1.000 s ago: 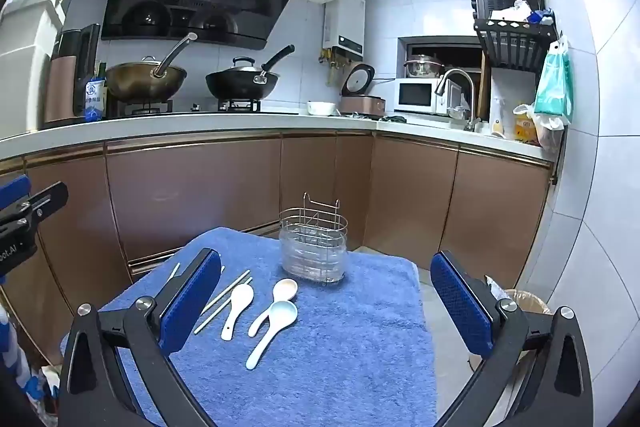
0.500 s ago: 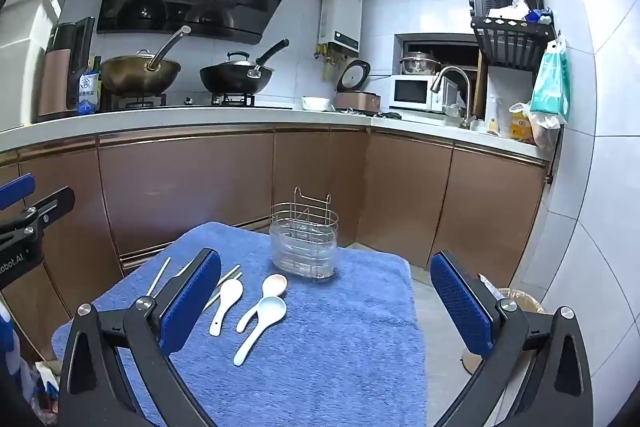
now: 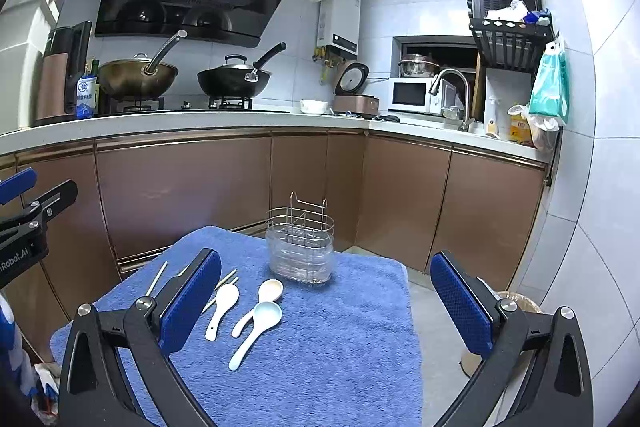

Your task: Organize utensils

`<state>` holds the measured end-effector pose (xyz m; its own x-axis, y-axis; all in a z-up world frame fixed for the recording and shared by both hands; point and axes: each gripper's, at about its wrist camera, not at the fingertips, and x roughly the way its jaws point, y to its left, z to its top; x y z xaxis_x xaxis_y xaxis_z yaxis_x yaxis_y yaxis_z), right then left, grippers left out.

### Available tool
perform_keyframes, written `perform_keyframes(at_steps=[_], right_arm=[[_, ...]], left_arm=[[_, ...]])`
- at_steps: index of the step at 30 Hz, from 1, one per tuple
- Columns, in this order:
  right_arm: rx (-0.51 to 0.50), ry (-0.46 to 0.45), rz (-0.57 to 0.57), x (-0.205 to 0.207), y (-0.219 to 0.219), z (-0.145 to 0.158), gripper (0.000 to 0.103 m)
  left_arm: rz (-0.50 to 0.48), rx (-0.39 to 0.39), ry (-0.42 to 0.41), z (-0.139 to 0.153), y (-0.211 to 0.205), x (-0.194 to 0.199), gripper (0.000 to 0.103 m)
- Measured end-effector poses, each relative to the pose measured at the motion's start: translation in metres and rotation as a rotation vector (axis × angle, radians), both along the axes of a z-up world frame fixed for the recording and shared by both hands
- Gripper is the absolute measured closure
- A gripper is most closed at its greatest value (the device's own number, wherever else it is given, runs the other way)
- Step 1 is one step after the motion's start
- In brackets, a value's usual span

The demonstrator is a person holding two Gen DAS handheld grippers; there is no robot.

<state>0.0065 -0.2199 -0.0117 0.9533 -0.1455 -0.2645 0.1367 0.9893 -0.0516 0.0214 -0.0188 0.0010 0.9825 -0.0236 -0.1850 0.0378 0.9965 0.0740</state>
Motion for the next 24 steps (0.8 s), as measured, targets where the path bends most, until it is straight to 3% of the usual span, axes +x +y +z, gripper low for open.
perform_keyframes(at_steps=[15, 24], right_arm=[[0.008, 0.010, 0.039, 0.006, -0.004, 0.001, 0.000], [0.047, 0.056, 0.068, 0.030, -0.025, -0.006, 0.001]], left_arm=[[0.032, -0.052, 0.033, 0.000, 0.010, 0.011, 0.027], [0.081, -0.054, 0.103, 0.000, 0.032, 0.037, 0.027]])
